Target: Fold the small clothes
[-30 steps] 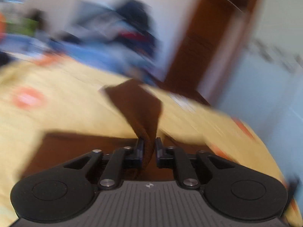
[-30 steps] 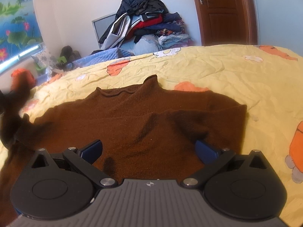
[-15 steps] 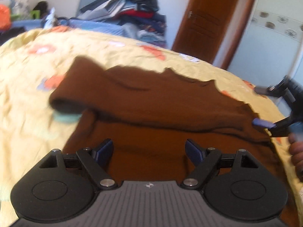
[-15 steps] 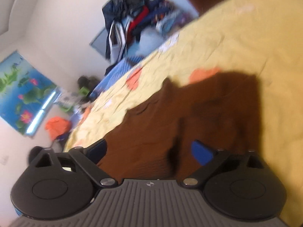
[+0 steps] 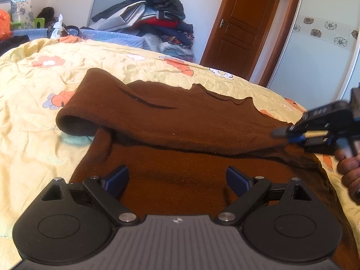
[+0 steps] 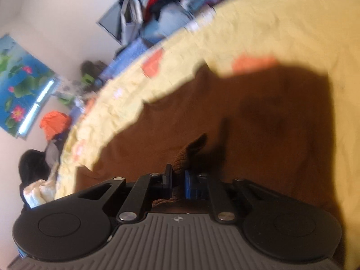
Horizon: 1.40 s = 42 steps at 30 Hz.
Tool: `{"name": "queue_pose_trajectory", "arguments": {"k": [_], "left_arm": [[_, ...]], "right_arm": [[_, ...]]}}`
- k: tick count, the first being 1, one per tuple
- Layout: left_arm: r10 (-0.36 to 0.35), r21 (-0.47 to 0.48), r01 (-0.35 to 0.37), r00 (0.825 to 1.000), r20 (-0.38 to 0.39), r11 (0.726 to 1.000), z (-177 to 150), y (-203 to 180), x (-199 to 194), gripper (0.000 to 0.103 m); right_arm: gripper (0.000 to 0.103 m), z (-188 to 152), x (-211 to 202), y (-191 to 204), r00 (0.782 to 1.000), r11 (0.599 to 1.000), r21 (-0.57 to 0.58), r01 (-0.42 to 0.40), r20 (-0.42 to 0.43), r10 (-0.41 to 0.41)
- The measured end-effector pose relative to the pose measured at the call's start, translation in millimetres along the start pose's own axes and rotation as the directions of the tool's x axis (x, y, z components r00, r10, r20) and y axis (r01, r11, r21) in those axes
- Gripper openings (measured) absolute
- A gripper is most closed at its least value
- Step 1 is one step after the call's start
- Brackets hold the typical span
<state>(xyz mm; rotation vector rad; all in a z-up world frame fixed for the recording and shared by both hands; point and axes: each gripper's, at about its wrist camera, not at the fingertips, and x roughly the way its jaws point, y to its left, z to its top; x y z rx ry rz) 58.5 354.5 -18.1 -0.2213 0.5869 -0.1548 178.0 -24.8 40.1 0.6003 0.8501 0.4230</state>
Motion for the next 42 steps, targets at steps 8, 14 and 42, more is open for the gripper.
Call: {"name": "queue_pose_trajectory", "arguments": {"k": [8, 14, 42], "left_arm": [[-0.008, -0.005, 0.008, 1.000, 0.001, 1.000, 0.3, 0.7, -0.4, 0.097], [0.000, -0.021, 0.000, 1.000, -0.010, 1.000, 8.0, 2.5, -5.6, 0.097], [0.126, -0.034, -0.129, 0.990, -0.070, 0.991, 81.0, 55.8, 32.0, 0.059]], "right_arm": [[0.017, 46.2, -68.8, -30.1, 0.974, 0.974, -0.100, 0.205, 0.123, -0.192], [0.047, 27.3, -63.1, -87.6, 0.959, 0.967, 0.055, 0.251, 0.119, -0.256], [0.068, 0.4, -84.1, -69.5, 0.969, 0.982, -0.051, 0.183, 0.176, -0.171]]}}
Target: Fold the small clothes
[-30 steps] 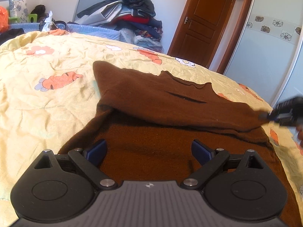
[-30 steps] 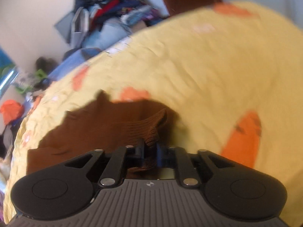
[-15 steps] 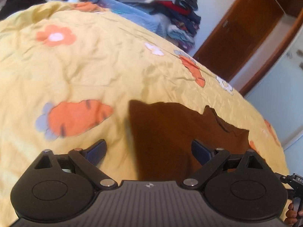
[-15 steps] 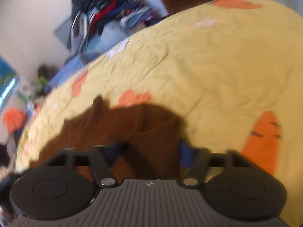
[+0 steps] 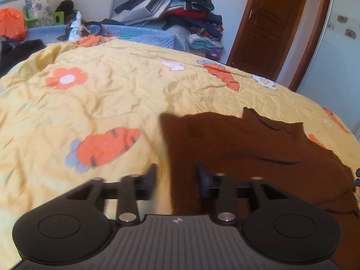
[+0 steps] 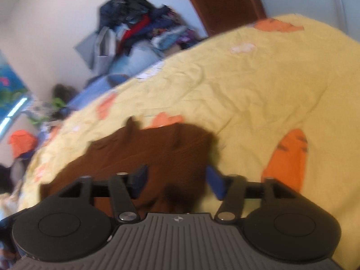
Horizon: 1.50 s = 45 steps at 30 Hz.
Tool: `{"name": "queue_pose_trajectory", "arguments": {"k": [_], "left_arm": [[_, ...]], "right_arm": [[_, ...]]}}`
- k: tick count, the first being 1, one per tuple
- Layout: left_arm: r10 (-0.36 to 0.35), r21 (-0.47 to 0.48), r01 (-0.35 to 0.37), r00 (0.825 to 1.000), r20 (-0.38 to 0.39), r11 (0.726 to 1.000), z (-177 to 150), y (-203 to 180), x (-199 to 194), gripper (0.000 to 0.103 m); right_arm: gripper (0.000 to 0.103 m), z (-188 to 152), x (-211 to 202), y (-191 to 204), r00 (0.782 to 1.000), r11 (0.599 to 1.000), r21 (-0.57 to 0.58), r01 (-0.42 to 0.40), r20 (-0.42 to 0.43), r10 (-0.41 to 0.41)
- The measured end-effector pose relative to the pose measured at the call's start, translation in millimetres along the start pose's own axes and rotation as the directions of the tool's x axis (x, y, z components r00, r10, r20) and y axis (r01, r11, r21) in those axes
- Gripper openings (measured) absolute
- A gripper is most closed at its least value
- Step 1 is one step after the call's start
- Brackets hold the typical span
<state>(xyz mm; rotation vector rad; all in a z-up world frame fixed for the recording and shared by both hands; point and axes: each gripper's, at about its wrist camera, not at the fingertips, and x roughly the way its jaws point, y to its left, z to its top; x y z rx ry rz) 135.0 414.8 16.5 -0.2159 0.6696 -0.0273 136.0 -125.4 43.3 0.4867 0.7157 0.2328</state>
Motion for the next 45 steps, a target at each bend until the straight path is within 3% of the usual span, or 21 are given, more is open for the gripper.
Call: {"name": "queue_pose_trajectory", "arguments": {"k": [1, 4, 7, 8, 9, 10, 11, 12, 15, 16, 18, 20, 22, 23, 24, 26, 31, 37, 40, 43, 45], "left_arm": [[-0.019, -0.019, 0.019, 1.000, 0.011, 1.000, -9.4, 5.6, -15.2, 0.081], [-0.089, -0.029, 0.089, 0.996, 0.005, 0.996, -38.3, 13.7, -46.1, 0.086], [-0.037, 0.049, 0.038, 0.999, -0.031, 0.998, -60.7, 3.6, -48.5, 0.082], [-0.008, 0.085, 0.012, 0.999, -0.045, 0.996, -66.8, -0.4, -44.1, 0.069], [0.047, 0.143, -0.046, 0.999, -0.009, 0.989, -71.6, -7.0, -44.9, 0.047], [0.090, 0.187, -0.089, 0.996, 0.007, 0.978, -73.3, -11.1, -43.3, 0.039], [0.085, 0.192, -0.084, 0.996, 0.005, 0.978, -71.5, -10.1, -42.8, 0.025], [0.070, 0.177, -0.068, 0.997, -0.006, 0.982, -68.4, -6.5, -42.1, 0.019], [0.073, 0.194, -0.071, 0.997, -0.003, 0.978, -68.1, -0.8, -42.4, 0.017], [0.075, 0.202, -0.074, 0.997, 0.001, 0.977, -69.2, -1.3, -43.3, 0.017], [0.068, 0.206, -0.065, 0.998, -0.008, 0.976, -70.5, -3.9, -48.1, 0.018], [0.015, 0.152, -0.007, 0.999, -0.049, 0.988, -70.7, -1.1, -58.6, 0.021], [-0.063, 0.110, 0.072, 0.994, -0.087, 0.991, -74.8, 2.3, -71.5, 0.040], [-0.077, 0.093, 0.087, 0.992, -0.099, 0.992, -78.1, 4.7, -77.9, 0.065], [-0.086, 0.076, 0.094, 0.991, -0.105, 0.993, -82.6, 7.5, -84.1, 0.077], [-0.117, 0.031, 0.121, 0.986, -0.118, 0.992, -92.0, 15.9, -95.5, 0.082], [-0.267, -0.160, 0.242, 0.949, -0.166, 0.957, -111.3, 45.0, -115.4, 0.082], [-0.375, -0.233, 0.325, 0.901, -0.217, 0.917, -127.8, 56.2, -134.1, 0.081], [-0.452, -0.298, 0.378, 0.859, -0.240, 0.876, -139.7, 61.6, -141.1, 0.081], [-0.527, -0.328, 0.438, 0.806, -0.270, 0.837, -154.1, 63.5, -147.9, 0.081], [-0.549, -0.336, 0.455, 0.786, -0.285, 0.825, -161.6, 65.2, -153.8, 0.081]], "right_arm": [[0.069, -8.8, -9.7, 1.1, 1.000, 1.000, -0.015, -0.015, -0.020, 0.015], [0.066, -38.3, -23.7, 5.0, 0.997, 0.998, -0.066, 0.004, -0.082, -0.009], [0.029, -61.3, -18.7, 15.8, 0.991, 0.989, -0.149, 0.023, -0.124, -0.042], [0.017, -64.7, -17.7, 20.4, 0.991, 0.983, -0.179, 0.044, -0.113, -0.065], [0.013, -64.4, -16.0, 21.5, 0.991, 0.981, -0.188, 0.056, -0.112, -0.078], [0.010, -62.6, -16.1, 20.1, 0.991, 0.981, -0.182, 0.058, -0.112, -0.079], [0.009, -60.3, -16.9, 15.4, 0.991, 0.984, -0.171, 0.060, -0.112, -0.079], [0.008, -59.7, -20.0, 8.6, 0.991, 0.986, -0.157, 0.061, -0.106, -0.078], [0.006, -60.9, -26.1, -11.8, 0.995, 0.996, -0.082, 0.041, -0.086, -0.049], [0.007, -62.4, -27.1, -12.4, 0.996, 0.997, -0.072, 0.031, -0.087, -0.038], [0.020, -65.4, -32.2, -9.1, 0.995, 0.998, -0.057, 0.008, -0.104, -0.014], [0.059, -70.4, -46.1, -6.8, 0.992, 1.000, -0.017, -0.018, -0.125, 0.015], [0.077, -79.0, -65.3, -5.2, 0.992, 0.999, -0.019, -0.037, -0.123, 0.035], [0.077, -84.3, -73.6, -5.2, 0.991, 0.999, -0.031, -0.030, -0.134, 0.025], [0.077, -89.6, -79.6, -7.4, 0.987, 0.999, -0.023, -0.024, -0.158, 0.020], [0.077, -101.6, -94.2, -15.1, 0.982, 0.998, 0.025, -0.062, -0.178, 0.065], [0.077, -129.6, -116.8, -31.4, 0.937, 0.959, 0.207, -0.191, -0.251, 0.241], [0.076, -161.6, -133.6, -27.4, 0.882, 0.919, 0.288, -0.268, -0.310, 0.354], [0.076, -178.6, -143.1, -21.0, 0.853, 0.904, 0.299, -0.305, -0.336, 0.399], [0.076, -190.7, -151.6, -15.5, 0.834, 0.893, 0.309, -0.327, -0.350, 0.426], [0.076, -194.5, -154.5, -13.9, 0.829, 0.888, 0.316, -0.335, -0.350, 0.437]]}}
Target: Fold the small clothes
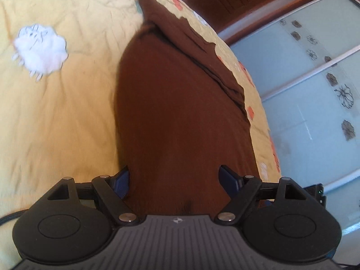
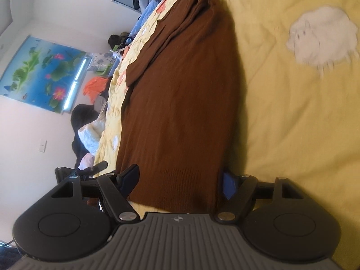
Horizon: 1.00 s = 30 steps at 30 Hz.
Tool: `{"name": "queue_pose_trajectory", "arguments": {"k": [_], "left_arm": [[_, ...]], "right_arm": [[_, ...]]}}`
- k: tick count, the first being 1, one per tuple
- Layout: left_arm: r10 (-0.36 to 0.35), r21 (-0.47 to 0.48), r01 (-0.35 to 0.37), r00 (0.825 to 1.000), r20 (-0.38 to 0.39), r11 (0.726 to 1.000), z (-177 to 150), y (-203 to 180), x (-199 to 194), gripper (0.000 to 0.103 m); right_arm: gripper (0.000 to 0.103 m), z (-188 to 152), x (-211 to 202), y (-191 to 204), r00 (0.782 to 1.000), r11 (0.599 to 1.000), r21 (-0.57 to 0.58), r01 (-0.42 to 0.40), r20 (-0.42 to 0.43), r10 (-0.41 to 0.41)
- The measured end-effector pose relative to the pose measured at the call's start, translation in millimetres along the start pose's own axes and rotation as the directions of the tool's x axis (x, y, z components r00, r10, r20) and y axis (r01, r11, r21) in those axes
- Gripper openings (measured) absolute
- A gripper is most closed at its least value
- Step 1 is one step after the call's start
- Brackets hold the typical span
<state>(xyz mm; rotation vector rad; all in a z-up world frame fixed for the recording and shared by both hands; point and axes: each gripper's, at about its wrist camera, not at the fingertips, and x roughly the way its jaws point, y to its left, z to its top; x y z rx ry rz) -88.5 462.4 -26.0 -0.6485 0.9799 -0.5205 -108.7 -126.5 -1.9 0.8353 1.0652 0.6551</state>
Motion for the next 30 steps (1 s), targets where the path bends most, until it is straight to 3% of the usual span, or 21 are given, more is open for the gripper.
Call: {"name": "queue_pose_trajectory", "arguments": {"k": [5, 10, 14, 15, 19, 20, 22, 23, 24, 28, 30], "left_arm": [[-0.070, -0.056, 0.065, 0.994, -0.079, 0.996, -21.7, 10.4, -14.0, 0.081], [-0.057, -0.097, 0.052, 0.998, -0.040, 0.994, -31.8, 21.1, -28.8, 0.082], [-0.070, -0.141, 0.066, 0.997, -0.022, 0.988, -23.4, 22.0, -19.4, 0.082], [-0.073, -0.132, 0.069, 0.997, -0.030, 0.989, -21.8, 18.6, -15.1, 0.082], [-0.037, -0.056, 0.034, 0.998, -0.053, 0.998, -17.0, 1.3, -2.7, 0.081], [-0.021, -0.041, 0.019, 0.998, -0.054, 0.999, -16.0, -1.6, -1.7, 0.075], [0.032, -0.004, -0.033, 0.997, -0.073, 0.999, -12.8, -6.0, 2.4, 0.044], [0.068, 0.016, -0.067, 0.994, -0.089, 0.998, -12.1, -7.3, 5.2, 0.020], [0.102, 0.045, -0.098, 0.990, -0.100, 0.994, -11.8, -9.0, 9.0, 0.010], [0.158, 0.173, -0.151, 0.987, -0.028, 0.973, -9.8, -27.4, 3.7, 0.010], [0.118, 0.210, -0.122, 0.992, 0.031, 0.970, 0.2, -37.4, -7.8, 0.010]], "right_arm": [[0.076, -6.7, -1.9, 1.9, 1.000, 1.000, -0.002, -0.015, -0.019, 0.015], [0.076, -5.5, 0.7, 1.9, 0.999, 1.000, 0.016, -0.022, -0.023, 0.022], [0.076, -3.3, 3.5, 1.2, 0.999, 0.999, 0.040, -0.019, -0.031, 0.021], [0.074, -3.5, 3.0, 0.4, 1.000, 0.999, 0.049, -0.015, -0.026, 0.017], [0.043, -6.7, 3.1, -9.3, 1.000, 0.996, 0.092, 0.022, -0.011, -0.021], [0.034, -8.5, 2.0, -12.9, 1.000, 0.994, 0.105, 0.022, -0.003, -0.022], [0.014, -12.1, 1.2, -18.2, 0.999, 0.993, 0.108, 0.048, 0.005, -0.049], [0.013, -14.1, 1.4, -20.5, 0.999, 0.993, 0.105, 0.052, 0.011, -0.053], [0.013, -15.7, 0.7, -22.7, 0.999, 0.993, 0.110, 0.040, 0.022, -0.043], [0.013, -15.7, -7.0, -14.6, 0.997, 0.997, 0.082, 0.010, 0.081, -0.017], [0.013, -6.7, -12.9, -5.1, 0.992, 0.997, 0.071, -0.032, 0.120, 0.024]]}}
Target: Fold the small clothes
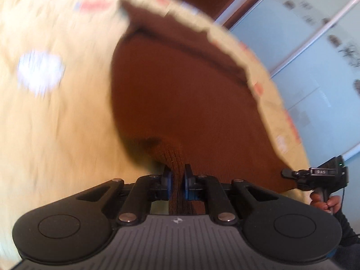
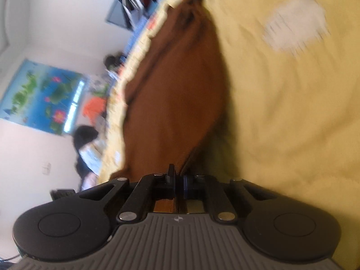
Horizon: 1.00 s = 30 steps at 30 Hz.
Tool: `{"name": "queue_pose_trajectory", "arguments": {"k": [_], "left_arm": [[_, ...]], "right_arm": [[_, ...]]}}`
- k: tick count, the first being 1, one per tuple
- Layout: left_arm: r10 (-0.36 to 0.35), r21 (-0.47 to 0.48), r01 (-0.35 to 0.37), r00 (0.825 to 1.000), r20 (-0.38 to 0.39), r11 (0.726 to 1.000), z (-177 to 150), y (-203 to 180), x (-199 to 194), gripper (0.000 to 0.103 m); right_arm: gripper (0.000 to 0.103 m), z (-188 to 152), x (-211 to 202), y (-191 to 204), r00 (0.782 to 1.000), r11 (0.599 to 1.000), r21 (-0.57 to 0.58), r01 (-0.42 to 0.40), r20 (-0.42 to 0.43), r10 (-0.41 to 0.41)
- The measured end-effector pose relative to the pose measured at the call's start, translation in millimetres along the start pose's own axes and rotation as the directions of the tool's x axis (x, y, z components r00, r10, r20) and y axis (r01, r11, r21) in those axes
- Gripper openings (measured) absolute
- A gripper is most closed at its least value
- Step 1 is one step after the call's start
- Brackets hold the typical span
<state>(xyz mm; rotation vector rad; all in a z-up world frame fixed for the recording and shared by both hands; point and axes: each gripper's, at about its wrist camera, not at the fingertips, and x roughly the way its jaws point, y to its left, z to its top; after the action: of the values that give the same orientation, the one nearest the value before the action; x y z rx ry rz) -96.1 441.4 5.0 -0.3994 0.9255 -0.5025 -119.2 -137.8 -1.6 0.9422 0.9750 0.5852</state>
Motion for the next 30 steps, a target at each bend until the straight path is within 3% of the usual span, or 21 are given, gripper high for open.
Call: {"name": "queue_pose_trajectory", "arguments": {"k": [5, 11, 16, 19, 21, 22, 23, 24, 26, 28, 30], "left_arm": [[-0.030, 0.110, 0.016, 0.991, 0.132, 0.994, 64.3, -17.0, -8.7, 0.010], [-0.032, 0.173, -0.011, 0.969, 0.243, 0.985, 179.7, -27.9, 36.4, 0.010], [0.016, 0.109, -0.050, 0.956, 0.294, 0.993, 265.4, -13.4, 101.6, 0.010], [0.089, 0.076, -0.117, 0.949, 0.303, 0.990, 300.1, -6.0, 145.2, 0.010], [0.158, 0.050, -0.180, 0.943, 0.294, 0.982, 317.2, 0.4, 176.3, 0.011], [0.205, 0.027, -0.221, 0.940, 0.273, 0.975, 321.8, 8.4, 186.8, 0.011], [0.242, -0.021, -0.243, 0.944, 0.227, 0.970, 326.9, 17.6, 198.5, 0.012], [0.250, -0.080, -0.240, 0.954, 0.165, 0.967, 330.8, 29.0, 206.2, 0.013], [0.235, -0.216, -0.210, 0.967, 0.095, 0.954, 328.0, 46.0, 207.6, 0.014], [0.188, -0.253, -0.147, 0.971, 0.146, 0.956, 307.9, 49.2, 187.7, 0.025], [0.203, -0.237, -0.152, 0.956, 0.210, 0.960, 284.1, 43.5, 160.5, 0.065]], "right_arm": [[0.013, 59.9, 5.7, 31.9, 0.991, 0.995, -0.062, -0.084, 0.095, 0.090], [0.014, 174.5, 46.2, 49.5, 0.965, 0.986, -0.093, -0.142, 0.210, 0.159], [0.013, 270.2, 102.6, 31.9, 0.959, 0.993, -0.021, -0.119, 0.255, 0.121], [0.014, 308.7, 138.4, 22.2, 0.963, 0.998, 0.005, -0.057, 0.266, 0.054], [0.024, 327.7, 157.7, 14.4, 0.958, 0.999, 0.040, -0.008, 0.286, -0.004], [0.050, 334.0, 168.2, 10.5, 0.956, 0.998, 0.060, 0.018, 0.291, -0.035], [0.082, 338.1, 174.6, 7.6, 0.951, 0.996, 0.074, 0.048, 0.301, -0.068], [0.091, 336.1, 175.6, 7.1, 0.939, 0.994, 0.080, 0.081, 0.328, -0.103], [0.095, 326.8, 170.3, 9.6, 0.926, 0.993, 0.058, 0.100, 0.359, -0.115], [0.095, 311.7, 160.1, 13.0, 0.933, 0.995, 0.006, 0.102, 0.346, -0.098], [0.095, 286.3, 142.8, 16.3, 0.933, 0.988, -0.060, 0.142, 0.343, -0.113]]}}
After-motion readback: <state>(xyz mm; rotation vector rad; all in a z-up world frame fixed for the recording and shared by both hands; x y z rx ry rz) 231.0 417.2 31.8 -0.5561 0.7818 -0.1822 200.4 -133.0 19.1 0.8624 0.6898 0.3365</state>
